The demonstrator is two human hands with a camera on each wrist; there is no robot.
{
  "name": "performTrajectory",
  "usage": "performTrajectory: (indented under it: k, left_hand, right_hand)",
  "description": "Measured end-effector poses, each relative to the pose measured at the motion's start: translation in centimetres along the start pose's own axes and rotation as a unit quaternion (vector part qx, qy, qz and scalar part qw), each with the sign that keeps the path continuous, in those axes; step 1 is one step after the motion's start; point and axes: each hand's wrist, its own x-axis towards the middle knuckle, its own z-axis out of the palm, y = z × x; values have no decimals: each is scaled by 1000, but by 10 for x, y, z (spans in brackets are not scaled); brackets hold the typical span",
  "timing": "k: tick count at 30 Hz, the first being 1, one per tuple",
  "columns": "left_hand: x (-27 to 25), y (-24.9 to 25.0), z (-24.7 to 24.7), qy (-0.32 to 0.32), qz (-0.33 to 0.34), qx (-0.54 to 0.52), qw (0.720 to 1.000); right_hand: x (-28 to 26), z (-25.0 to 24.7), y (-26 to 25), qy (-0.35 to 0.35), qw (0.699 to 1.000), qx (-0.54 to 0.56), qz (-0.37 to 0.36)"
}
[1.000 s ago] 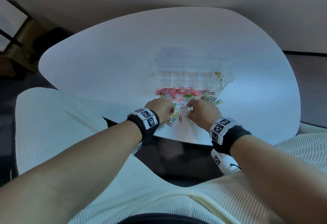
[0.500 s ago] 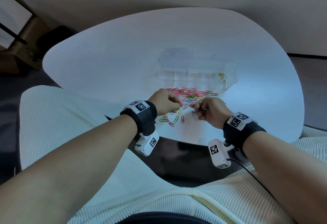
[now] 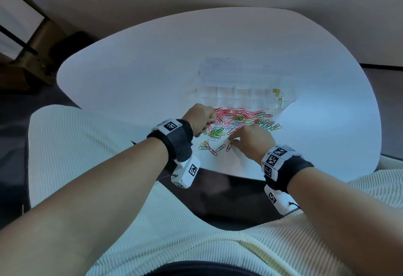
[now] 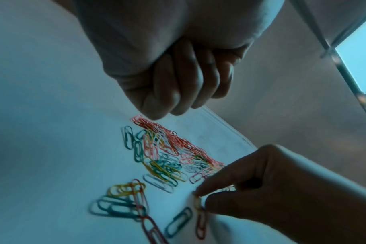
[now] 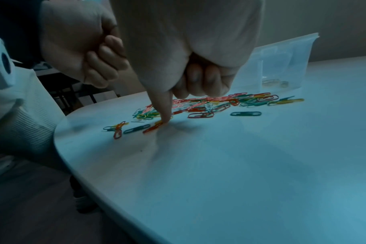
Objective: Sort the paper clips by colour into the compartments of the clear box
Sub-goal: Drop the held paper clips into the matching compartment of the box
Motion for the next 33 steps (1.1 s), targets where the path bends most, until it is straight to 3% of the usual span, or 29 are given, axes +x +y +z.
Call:
performTrajectory:
  k: [3, 9, 13, 17, 23, 27, 29, 31, 33]
  left_hand:
    - [-2, -3, 2, 0, 60, 89, 994]
    - [3, -12, 11, -21, 85, 215, 973]
    - [9, -20, 13, -33, 80, 227, 970]
    - [9, -16, 17, -28, 91, 219, 971]
    - [4, -8, 18, -4, 119, 186, 975]
    - [4, -9, 19, -25, 122, 216, 968]
    - [5, -9, 20, -40, 116, 221, 967]
    - [5, -8, 20, -54, 116, 217, 968]
    - [4, -1, 20, -52, 131, 201, 969]
  right_hand:
    - [3, -2, 5, -1, 1000, 6, 31]
    - [0, -2, -1, 7, 997, -72, 39]
    - [-3, -2, -7, -13, 994, -102, 30]
    - [-3, -6, -6, -46, 995, -55, 63]
    - [-3, -10, -7, -39, 996, -52, 55]
    - [-6, -10, -10, -50, 996, -57, 43]
    - [-3, -16, -7, -79, 995, -9, 68]
    - [3, -29, 2, -103, 982, 123, 99]
    - [8, -49, 14, -86, 942, 293, 138]
